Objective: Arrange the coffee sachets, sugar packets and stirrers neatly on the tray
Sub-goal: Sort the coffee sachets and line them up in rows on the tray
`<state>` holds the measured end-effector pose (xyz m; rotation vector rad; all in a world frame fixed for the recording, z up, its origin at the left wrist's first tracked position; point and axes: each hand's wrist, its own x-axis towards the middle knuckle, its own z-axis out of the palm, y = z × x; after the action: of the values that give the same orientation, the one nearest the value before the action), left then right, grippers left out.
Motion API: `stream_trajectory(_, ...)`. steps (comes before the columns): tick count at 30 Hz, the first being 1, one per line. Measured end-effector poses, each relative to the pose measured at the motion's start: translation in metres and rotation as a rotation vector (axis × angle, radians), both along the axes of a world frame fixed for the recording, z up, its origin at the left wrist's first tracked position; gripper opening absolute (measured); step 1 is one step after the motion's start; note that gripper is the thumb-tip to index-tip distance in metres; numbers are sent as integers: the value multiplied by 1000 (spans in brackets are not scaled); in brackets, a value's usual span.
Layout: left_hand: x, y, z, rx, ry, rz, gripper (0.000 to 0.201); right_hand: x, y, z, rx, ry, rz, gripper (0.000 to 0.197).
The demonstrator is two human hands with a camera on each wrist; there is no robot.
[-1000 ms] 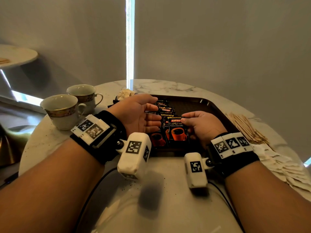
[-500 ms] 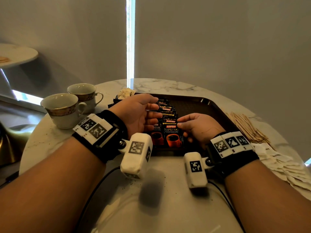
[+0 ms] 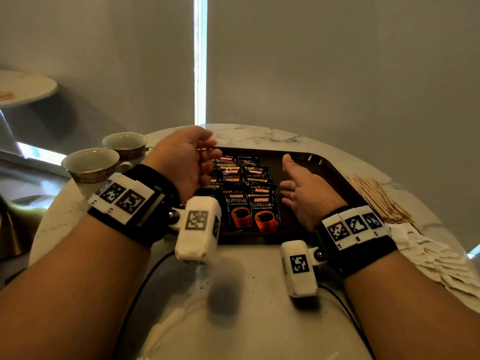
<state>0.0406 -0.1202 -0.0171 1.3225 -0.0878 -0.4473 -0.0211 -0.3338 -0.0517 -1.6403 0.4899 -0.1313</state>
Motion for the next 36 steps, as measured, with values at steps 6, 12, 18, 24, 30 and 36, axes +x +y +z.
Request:
stream_trajectory(6, 8, 17, 10, 23, -21, 204, 27, -10, 17, 5, 295, -17, 155, 81)
stream_trajectory(12, -2, 11, 12, 58, 74, 184, 18, -3, 17, 4, 304, -57, 71, 84)
stream_trajectory(18, -6, 18, 17, 75, 109, 163, 17, 3, 15, 2, 316, -45, 39, 81)
stream_trajectory(24, -6, 24, 15, 89, 111, 185, 16, 12, 15, 7, 285, 49, 52, 81)
stream_trajectory(30, -16, 24, 25, 60, 94, 220, 23, 33, -6, 15, 248, 68, -52, 89)
stream_trajectory(36, -18, 23, 29, 72, 81, 266, 33, 58, -16, 30, 218, 187, 6, 98)
